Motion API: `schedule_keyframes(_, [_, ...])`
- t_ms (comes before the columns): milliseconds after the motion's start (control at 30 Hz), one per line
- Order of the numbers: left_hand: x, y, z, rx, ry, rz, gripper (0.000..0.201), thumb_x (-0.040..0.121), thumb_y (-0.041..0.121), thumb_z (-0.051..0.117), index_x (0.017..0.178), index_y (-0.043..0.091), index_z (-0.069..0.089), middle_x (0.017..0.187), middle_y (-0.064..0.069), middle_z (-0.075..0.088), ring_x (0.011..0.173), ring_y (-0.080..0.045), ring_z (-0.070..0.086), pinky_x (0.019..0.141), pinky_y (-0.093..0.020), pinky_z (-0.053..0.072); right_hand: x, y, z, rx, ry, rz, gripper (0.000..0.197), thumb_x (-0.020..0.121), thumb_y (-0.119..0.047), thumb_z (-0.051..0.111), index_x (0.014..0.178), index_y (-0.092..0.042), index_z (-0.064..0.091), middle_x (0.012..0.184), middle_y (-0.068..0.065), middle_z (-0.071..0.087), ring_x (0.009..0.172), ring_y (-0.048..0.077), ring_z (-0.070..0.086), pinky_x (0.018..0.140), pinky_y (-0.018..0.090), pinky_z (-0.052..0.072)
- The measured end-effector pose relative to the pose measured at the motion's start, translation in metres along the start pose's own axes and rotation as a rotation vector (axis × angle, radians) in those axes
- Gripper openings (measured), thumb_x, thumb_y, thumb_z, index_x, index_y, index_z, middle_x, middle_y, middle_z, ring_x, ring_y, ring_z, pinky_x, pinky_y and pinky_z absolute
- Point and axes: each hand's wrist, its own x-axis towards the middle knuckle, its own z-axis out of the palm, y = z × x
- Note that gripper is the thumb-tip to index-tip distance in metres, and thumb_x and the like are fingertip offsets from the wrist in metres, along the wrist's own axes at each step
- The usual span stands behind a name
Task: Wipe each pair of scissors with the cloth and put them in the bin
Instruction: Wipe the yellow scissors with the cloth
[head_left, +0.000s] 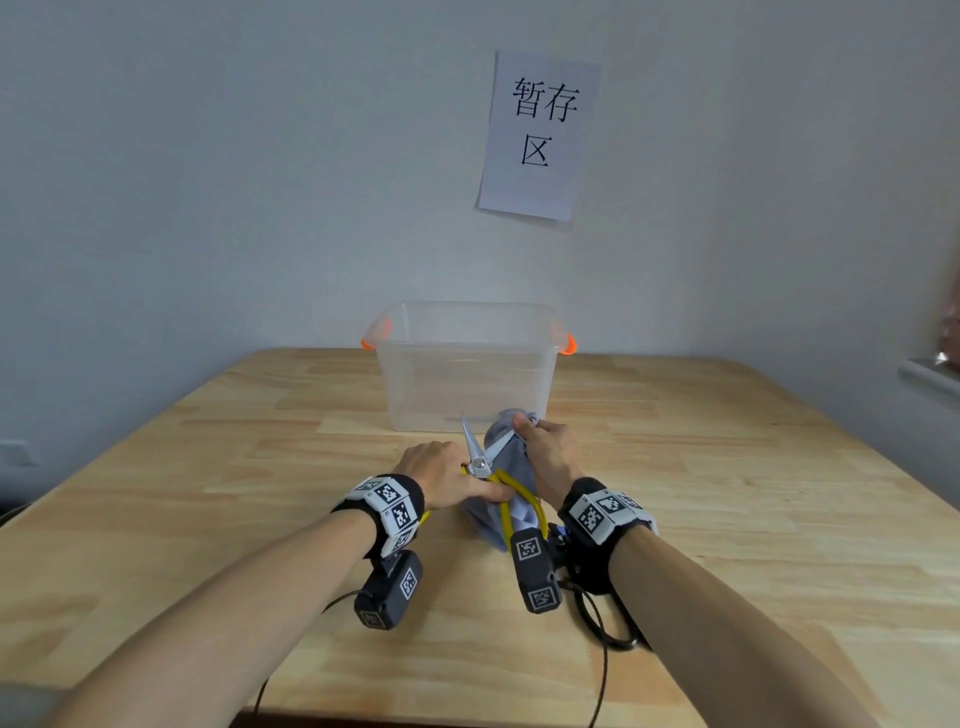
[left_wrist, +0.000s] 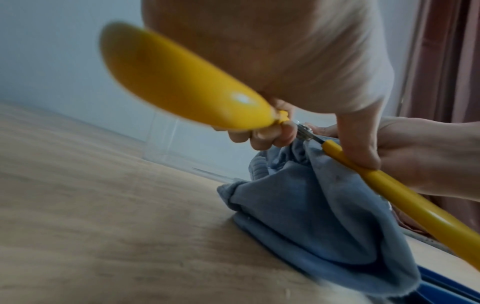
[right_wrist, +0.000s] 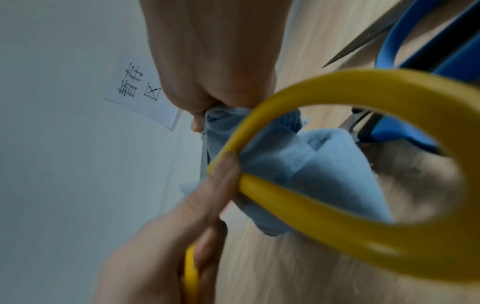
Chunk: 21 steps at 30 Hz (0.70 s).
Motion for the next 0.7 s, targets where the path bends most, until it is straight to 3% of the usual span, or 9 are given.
schedule_keyframes(67, [-0.004,-0.006,0.0,-0.016,0.013,-0.028,0.066,0.066,0.081,0.067,0.056,0.02,0.043,0.059,0.003,0.046,0.057,-0.018,0.043,0.052,-0.033,0.027,0.004,0.0,-0.006,0.043,0.019,0.0,0.028,0.097,-0.017,0.064,0.087,0.008,0.07,0.084,0.021,0.067,0.078,0.029,0.064,0.074,0.039,0.054])
schedule_keyframes(133, [-0.006,-0.018,0.0,-0.051,0.039,-0.068,0.064,0.069,0.08,0.066,0.057,0.021,0.047,0.059,0.003,0.048,0.057,-0.017,0.045,0.051,-0.032,0.026,0.001,0.0,-0.011,-0.002,-0.026,0.014,0.031,0.096,-0.02,0.065,0.089,0.01,0.07,0.086,0.024,0.069,0.079,0.031,0.065,0.077,0.046,0.056])
schedule_keyframes(267, [0.001,-0.031,0.002,-0.158,0.08,-0.14,0.07,0.062,0.086,0.064,0.083,0.02,0.073,0.08,0.002,0.069,0.076,-0.018,0.062,0.064,-0.034,0.044,-0.014,0.002,-0.01,-0.1,-0.113,0.076,0.026,0.098,-0.016,0.061,0.081,0.003,0.067,0.073,0.012,0.067,0.065,0.02,0.064,0.057,0.024,0.054])
schedule_keyframes(333, [0.002,-0.025,0.0,-0.275,0.094,-0.193,0.068,0.063,0.083,0.067,0.076,0.016,0.068,0.069,0.004,0.062,0.066,-0.016,0.056,0.06,-0.033,0.038,-0.021,0.004,-0.005,-0.099,-0.159,0.136,0.027,0.099,-0.017,0.059,0.082,0.001,0.069,0.076,0.012,0.07,0.064,0.016,0.067,0.059,0.024,0.055])
schedule_keyframes(433, [0.001,-0.015,-0.007,-0.394,0.098,-0.275,0.065,0.068,0.082,0.065,0.064,0.019,0.048,0.058,0.003,0.043,0.057,-0.017,0.042,0.055,-0.031,0.026,-0.025,0.005,-0.001,-0.004,-0.148,0.197,0.029,0.101,-0.014,0.056,0.085,0.008,0.068,0.075,0.018,0.071,0.059,0.022,0.07,0.054,0.029,0.057])
schedule_keyframes(467, [0.002,-0.012,-0.009,-0.416,0.091,-0.292,0.066,0.068,0.084,0.063,0.065,0.019,0.049,0.06,0.002,0.043,0.058,-0.018,0.042,0.056,-0.031,0.027,-0.023,0.006,0.0,0.013,-0.133,0.211,0.029,0.101,-0.013,0.055,0.087,0.009,0.068,0.076,0.019,0.072,0.061,0.025,0.071,0.056,0.032,0.058])
schedule_keyframes(533, [0.005,-0.009,-0.01,-0.454,0.079,-0.315,0.072,0.067,0.086,0.06,0.075,0.015,0.06,0.068,-0.001,0.051,0.063,-0.02,0.048,0.059,-0.032,0.032,-0.024,0.008,0.003,0.012,-0.1,0.239,0.033,0.101,-0.021,0.055,0.098,0.009,0.069,0.089,0.023,0.073,0.079,0.032,0.072,0.076,0.043,0.061])
schedule_keyframes(600, [0.009,-0.005,-0.009,-0.505,0.085,-0.331,0.075,0.069,0.085,0.061,0.079,0.01,0.062,0.071,-0.003,0.055,0.065,-0.021,0.052,0.06,-0.032,0.035,-0.018,0.018,0.007,-0.005,-0.063,0.25,0.04,0.097,-0.033,0.056,0.106,0.002,0.07,0.102,0.021,0.073,0.096,0.035,0.07,0.093,0.051,0.055])
schedule_keyframes(700, [0.01,0.004,-0.009,-0.602,0.109,-0.351,0.071,0.07,0.082,0.062,0.064,0.013,0.046,0.061,-0.003,0.044,0.062,-0.023,0.049,0.06,-0.031,0.033,-0.021,0.023,0.01,0.007,-0.02,0.298,0.034,0.097,-0.035,0.058,0.091,-0.004,0.071,0.095,0.016,0.072,0.093,0.032,0.068,0.093,0.049,0.053])
